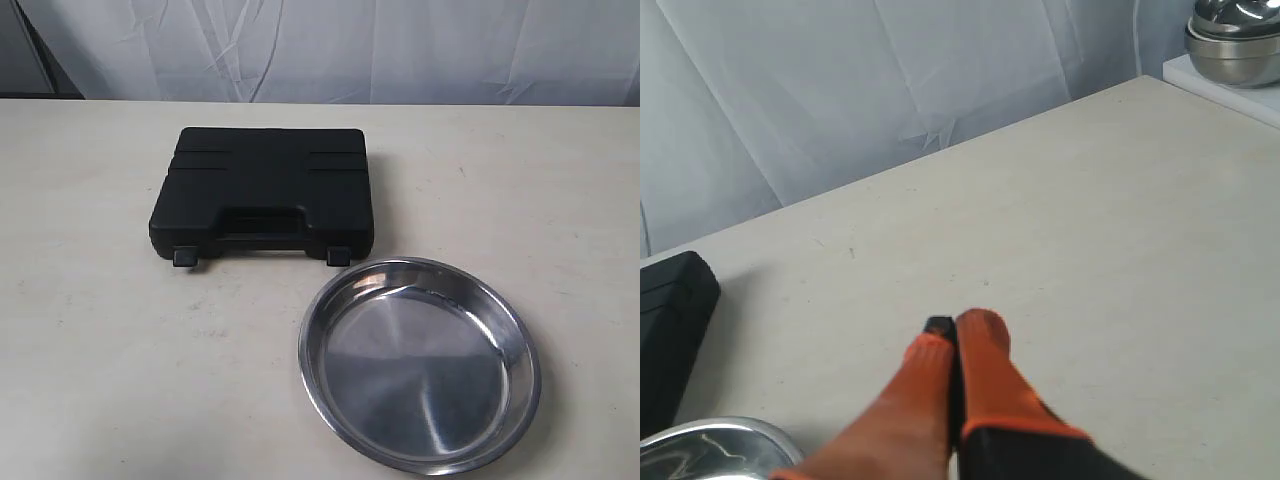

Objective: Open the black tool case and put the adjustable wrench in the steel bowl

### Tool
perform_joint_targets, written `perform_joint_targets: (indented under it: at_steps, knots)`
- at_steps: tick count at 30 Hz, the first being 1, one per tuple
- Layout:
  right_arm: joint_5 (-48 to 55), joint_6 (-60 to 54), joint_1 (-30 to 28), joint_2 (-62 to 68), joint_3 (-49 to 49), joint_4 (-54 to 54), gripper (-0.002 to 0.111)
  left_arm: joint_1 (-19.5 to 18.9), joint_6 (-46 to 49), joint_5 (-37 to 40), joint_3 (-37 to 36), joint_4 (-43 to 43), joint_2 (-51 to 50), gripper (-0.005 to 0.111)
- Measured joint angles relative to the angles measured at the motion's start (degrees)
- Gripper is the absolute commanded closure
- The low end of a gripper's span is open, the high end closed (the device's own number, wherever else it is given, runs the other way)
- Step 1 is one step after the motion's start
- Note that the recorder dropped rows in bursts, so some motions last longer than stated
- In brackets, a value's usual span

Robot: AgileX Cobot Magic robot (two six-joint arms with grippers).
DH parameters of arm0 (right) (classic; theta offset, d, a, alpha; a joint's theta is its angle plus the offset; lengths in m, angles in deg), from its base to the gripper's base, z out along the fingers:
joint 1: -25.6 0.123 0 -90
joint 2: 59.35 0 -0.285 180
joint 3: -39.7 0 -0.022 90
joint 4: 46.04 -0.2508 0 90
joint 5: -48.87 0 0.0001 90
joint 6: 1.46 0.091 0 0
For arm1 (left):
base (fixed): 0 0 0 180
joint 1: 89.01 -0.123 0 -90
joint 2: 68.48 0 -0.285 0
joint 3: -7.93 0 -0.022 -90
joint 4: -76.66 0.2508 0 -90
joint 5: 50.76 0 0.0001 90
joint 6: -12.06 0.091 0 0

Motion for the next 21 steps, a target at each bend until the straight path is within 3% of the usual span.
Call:
perform_joint_targets:
  at_steps: [21]
  knots:
    - [-1.37,-3.81,0.0,0.0,0.0,6.97,0.109,0.0,0.0,0.0,0.0,0.0,0.0,0.106]
